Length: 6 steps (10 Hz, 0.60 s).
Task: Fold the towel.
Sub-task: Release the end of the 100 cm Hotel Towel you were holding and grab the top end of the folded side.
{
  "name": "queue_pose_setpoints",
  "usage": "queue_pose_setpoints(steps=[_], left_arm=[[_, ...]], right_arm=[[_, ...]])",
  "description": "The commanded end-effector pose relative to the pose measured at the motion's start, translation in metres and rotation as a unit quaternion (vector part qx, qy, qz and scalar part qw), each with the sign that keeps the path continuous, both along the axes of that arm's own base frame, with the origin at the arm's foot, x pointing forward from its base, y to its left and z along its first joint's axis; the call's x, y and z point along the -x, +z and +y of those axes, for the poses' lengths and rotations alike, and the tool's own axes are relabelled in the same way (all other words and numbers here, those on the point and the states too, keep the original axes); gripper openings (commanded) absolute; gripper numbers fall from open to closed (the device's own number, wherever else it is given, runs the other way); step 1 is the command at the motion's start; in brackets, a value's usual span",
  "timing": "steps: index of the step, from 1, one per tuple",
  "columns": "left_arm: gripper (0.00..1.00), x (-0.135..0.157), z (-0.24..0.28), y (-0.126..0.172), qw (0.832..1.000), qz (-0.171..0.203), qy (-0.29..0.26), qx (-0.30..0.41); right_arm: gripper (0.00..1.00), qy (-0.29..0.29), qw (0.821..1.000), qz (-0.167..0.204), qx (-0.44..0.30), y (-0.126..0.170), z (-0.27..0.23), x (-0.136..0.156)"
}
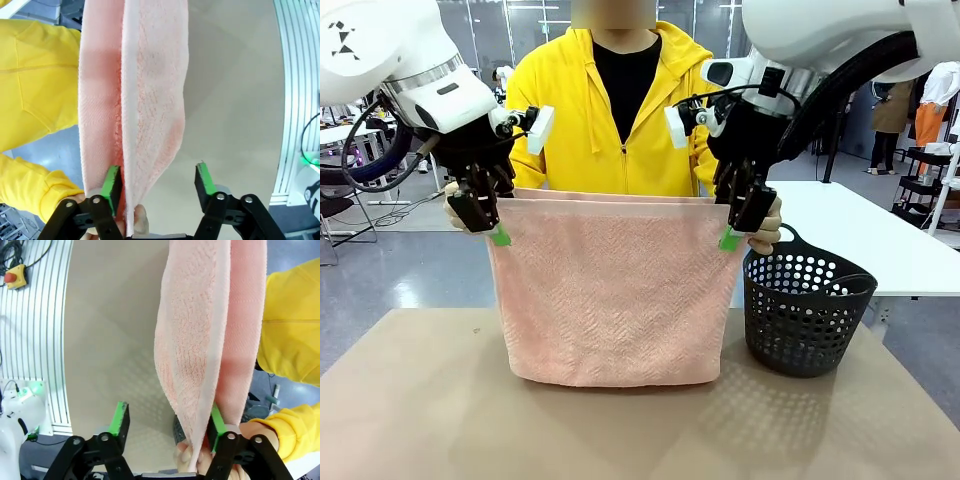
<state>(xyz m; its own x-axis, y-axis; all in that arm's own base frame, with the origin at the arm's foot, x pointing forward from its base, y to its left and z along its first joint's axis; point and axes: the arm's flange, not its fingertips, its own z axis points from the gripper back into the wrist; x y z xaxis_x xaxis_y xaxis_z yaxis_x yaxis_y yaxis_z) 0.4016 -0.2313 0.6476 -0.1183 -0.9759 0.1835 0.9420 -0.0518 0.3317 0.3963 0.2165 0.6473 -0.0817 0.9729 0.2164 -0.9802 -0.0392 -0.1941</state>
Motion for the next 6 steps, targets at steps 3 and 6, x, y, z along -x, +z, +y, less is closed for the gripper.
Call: queue_pose_setpoints(steps=[3,6], left_arm=[[1.0,0.022,0.006,0.063,0.989,0.016,0.14,0.05],[1.0,0.056,0.034,0.101,0.959,0.011,0.262,0.111]], right_arm=[[1.0,-0.092,0.993,0.009,-0.071,0.074,-0.011,0.029],[1.0,-0.223,0.969,0.011,-0.102,0.107,-0.04,0.056]])
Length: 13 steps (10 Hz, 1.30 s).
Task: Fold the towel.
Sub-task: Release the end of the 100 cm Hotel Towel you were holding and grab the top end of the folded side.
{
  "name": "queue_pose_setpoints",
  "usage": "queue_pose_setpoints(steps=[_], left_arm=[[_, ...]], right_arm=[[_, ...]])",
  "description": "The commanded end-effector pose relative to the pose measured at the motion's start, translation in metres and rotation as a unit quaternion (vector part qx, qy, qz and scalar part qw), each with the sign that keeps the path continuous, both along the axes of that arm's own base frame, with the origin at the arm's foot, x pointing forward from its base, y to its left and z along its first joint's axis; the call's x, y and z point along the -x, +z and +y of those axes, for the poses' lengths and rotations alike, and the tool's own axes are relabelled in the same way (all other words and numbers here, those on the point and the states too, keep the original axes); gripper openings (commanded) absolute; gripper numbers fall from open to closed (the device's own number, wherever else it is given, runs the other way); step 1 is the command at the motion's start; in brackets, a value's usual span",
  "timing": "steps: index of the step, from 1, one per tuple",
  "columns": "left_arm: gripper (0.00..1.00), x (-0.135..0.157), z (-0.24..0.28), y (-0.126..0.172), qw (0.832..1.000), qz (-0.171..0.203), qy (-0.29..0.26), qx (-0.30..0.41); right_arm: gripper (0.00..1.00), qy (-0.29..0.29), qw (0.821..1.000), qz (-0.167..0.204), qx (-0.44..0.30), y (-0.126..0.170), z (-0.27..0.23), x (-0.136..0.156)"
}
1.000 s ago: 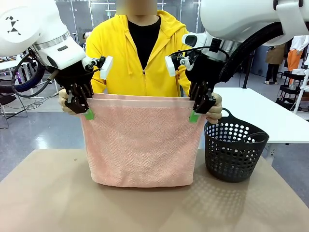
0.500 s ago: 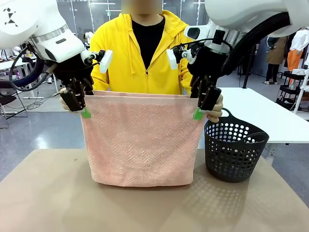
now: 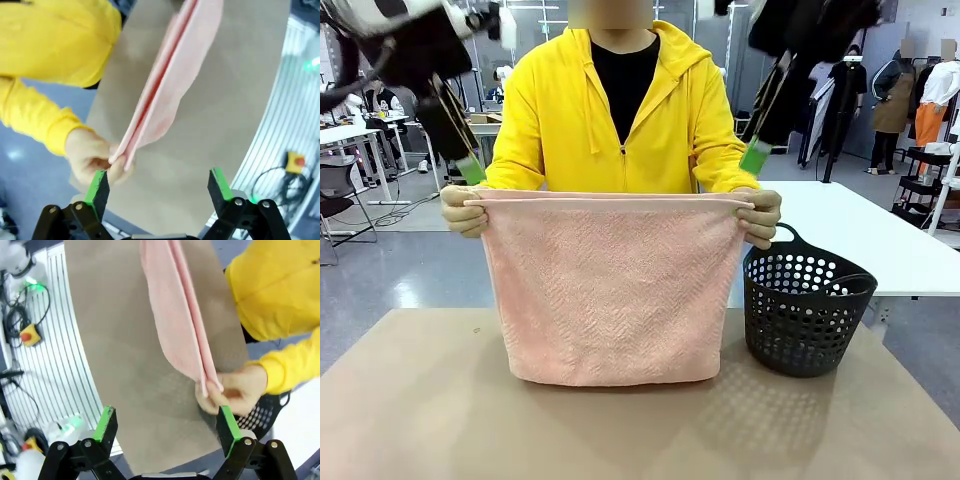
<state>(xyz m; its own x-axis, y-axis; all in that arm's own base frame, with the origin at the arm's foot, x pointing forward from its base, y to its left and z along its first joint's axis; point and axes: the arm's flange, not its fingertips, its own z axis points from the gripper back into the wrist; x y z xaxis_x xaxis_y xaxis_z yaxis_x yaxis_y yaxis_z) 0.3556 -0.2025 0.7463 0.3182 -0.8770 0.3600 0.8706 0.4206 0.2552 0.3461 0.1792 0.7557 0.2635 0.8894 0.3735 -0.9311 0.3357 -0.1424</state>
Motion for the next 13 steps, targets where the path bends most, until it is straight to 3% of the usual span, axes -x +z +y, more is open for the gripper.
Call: queue_pose_setpoints(steps=[1,3,5,7,8,10,11,13], left_arm=[[1.0,0.022,0.018,0.011,0.996,-0.022,0.084,0.025],[1.0,0.026,0.032,0.013,0.993,-0.032,0.103,0.041],[1.0,0.02,0.035,0.017,0.995,-0.049,0.089,0.025],[1.0,0.014,0.032,0.021,0.998,-0.058,0.028,0.008],[1.0,0.006,0.028,0.022,0.997,-0.065,-0.03,-0.01],[1.0,-0.018,0.012,0.016,0.989,-0.061,-0.13,-0.046],[1.0,-0.027,0.004,0.009,0.981,-0.054,-0.18,-0.054],[1.0,-0.051,-0.011,-0.013,0.975,-0.038,-0.199,-0.086]], right_arm=[[1.0,-0.103,0.994,-0.022,-0.028,0.007,-0.015,0.018],[1.0,-0.119,0.991,-0.026,-0.05,0.006,-0.03,0.024],[1.0,-0.1,0.992,-0.047,-0.059,0.01,-0.038,0.025],[1.0,-0.04,0.997,-0.063,-0.036,0.014,-0.031,0.02],[1.0,0.003,0.998,-0.061,-0.014,0.013,-0.021,0.009],[1.0,0.101,0.994,-0.042,0.022,0.004,0.004,-0.028],[1.0,0.116,0.991,-0.045,0.038,-0.002,0.014,-0.042],[1.0,0.157,0.986,-0.028,0.052,-0.023,0.033,-0.061]])
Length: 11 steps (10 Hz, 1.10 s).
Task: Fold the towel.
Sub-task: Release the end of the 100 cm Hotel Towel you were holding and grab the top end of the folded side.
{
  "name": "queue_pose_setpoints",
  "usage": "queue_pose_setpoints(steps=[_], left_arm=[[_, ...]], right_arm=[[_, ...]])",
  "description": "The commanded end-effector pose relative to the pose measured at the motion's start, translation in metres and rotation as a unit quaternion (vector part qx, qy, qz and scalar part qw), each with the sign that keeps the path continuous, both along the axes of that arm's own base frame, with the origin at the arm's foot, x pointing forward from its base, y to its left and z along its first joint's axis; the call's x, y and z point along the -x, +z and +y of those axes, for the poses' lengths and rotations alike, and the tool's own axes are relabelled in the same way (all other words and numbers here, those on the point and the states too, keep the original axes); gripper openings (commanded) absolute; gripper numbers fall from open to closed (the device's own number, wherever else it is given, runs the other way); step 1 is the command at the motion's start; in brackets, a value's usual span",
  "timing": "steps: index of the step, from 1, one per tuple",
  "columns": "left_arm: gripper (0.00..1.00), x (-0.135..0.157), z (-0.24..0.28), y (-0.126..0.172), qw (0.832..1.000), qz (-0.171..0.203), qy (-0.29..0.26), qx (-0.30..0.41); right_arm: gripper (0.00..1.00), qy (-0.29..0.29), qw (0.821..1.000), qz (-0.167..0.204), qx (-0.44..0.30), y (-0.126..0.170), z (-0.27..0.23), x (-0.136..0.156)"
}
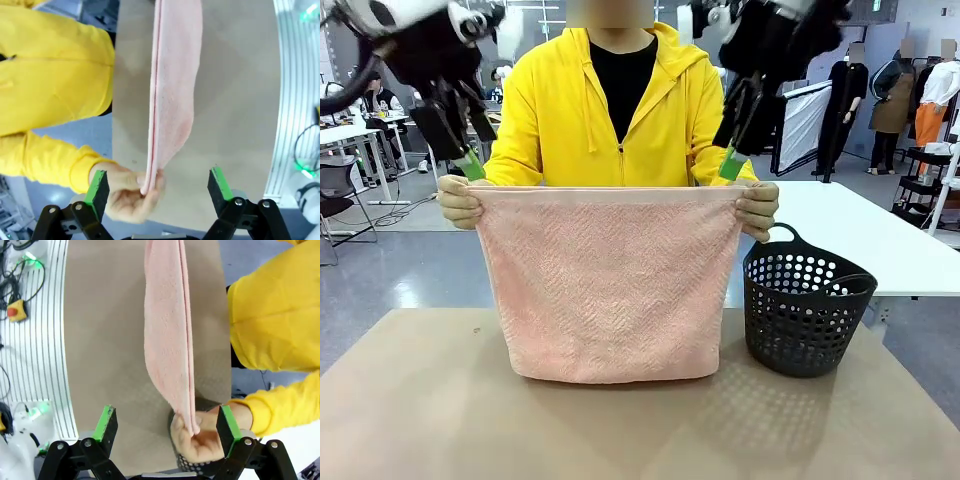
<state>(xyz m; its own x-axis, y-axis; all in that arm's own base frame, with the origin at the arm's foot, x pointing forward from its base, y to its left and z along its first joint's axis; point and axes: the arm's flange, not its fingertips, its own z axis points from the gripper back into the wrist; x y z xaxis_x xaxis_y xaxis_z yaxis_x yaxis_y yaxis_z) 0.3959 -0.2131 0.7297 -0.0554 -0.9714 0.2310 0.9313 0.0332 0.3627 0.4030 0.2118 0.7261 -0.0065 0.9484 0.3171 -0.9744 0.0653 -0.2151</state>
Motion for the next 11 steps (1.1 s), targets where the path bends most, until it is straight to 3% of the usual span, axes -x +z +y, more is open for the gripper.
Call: queue_pose_setpoints(steps=[1,4,9,10,11], left_arm=[[1.0,-0.02,-0.006,-0.012,0.999,0.023,-0.03,0.002],[1.0,-0.032,-0.015,-0.05,0.997,0.078,-0.03,0.004],[1.0,-0.039,-0.012,-0.074,0.994,0.102,-0.027,0.011],[0.57,-0.038,-0.012,-0.076,0.995,0.099,-0.031,0.006],[0.41,-0.038,-0.012,-0.077,0.994,0.105,-0.028,0.007]], right_arm=[[1.0,0.022,0.999,0.002,0.025,-0.007,0.006,-0.012],[1.0,0.021,0.999,0.016,0.026,-0.036,0.016,-0.026],[1.0,0.036,0.997,0.031,0.055,-0.067,0.03,-0.038],[0.6,0.031,0.997,0.026,0.063,-0.069,0.03,-0.039],[0.4,0.03,0.997,0.027,0.064,-0.07,0.03,-0.04]])
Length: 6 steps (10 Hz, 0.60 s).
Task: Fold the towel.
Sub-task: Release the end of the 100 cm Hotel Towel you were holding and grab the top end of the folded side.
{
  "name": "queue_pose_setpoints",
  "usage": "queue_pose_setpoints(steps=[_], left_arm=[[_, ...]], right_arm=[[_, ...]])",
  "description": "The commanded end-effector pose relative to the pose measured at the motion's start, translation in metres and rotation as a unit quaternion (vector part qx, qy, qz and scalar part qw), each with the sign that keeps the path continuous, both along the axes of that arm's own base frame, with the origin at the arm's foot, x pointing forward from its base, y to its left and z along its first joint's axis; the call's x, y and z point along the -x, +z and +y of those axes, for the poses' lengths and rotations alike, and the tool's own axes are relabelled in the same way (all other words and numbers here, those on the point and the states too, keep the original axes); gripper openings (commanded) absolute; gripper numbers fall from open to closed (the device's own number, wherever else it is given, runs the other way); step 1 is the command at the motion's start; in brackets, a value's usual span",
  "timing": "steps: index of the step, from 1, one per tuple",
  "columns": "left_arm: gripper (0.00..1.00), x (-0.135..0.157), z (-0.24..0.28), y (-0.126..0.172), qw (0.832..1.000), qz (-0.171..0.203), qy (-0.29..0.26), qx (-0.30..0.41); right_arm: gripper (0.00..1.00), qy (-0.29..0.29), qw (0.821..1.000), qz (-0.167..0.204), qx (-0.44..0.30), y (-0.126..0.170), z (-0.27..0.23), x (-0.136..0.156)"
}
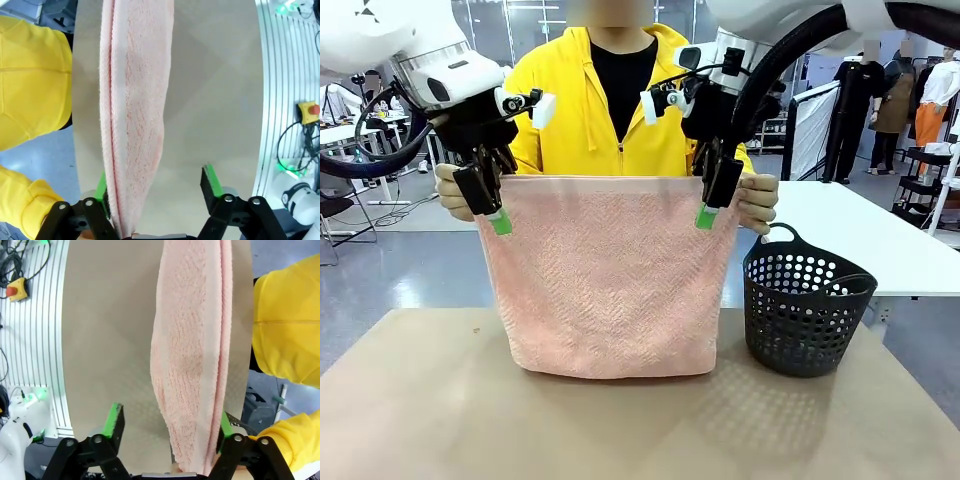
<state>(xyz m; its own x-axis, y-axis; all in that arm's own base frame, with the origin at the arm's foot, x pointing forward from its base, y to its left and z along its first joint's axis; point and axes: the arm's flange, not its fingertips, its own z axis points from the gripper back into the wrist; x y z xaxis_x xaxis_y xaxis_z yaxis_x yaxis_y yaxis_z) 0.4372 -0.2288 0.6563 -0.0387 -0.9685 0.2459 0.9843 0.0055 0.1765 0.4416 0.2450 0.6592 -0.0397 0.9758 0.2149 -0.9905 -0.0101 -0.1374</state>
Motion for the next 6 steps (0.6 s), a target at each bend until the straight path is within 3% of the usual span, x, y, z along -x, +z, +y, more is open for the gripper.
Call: queue_pose_setpoints(steps=[1,3,4,5,6], left_arm=[[0.0,0.0039,0.0037,-0.0038,1.0,0.012,-0.013,0.005],[0.0,0.0041,0.0048,-0.0055,1.0,0.01,-0.003,-0.012],[0.14,0.0045,0.0046,-0.0057,1.0,0.009,-0.005,-0.011],[0.05,0.0054,0.0048,-0.0045,1.0,0.01,-0.005,-0.009],[0.0,0.0061,0.0068,-0.0035,1.0,0.01,-0.005,-0.002]], right_arm=[[0.0,0.001,1.0,-0.016,0.014,-0.0034,-0.0039,-0.0005],[0.0,-0.014,1.0,-0.017,0.021,-0.0054,-0.0058,-0.0022],[0.12,-0.015,0.999,-0.018,0.022,-0.0062,-0.006,-0.0019],[0.03,-0.019,0.999,-0.018,0.021,-0.0061,-0.0054,-0.0018],[0.0,-0.019,0.999,-0.018,0.019,-0.0053,-0.0047,-0.0016]])
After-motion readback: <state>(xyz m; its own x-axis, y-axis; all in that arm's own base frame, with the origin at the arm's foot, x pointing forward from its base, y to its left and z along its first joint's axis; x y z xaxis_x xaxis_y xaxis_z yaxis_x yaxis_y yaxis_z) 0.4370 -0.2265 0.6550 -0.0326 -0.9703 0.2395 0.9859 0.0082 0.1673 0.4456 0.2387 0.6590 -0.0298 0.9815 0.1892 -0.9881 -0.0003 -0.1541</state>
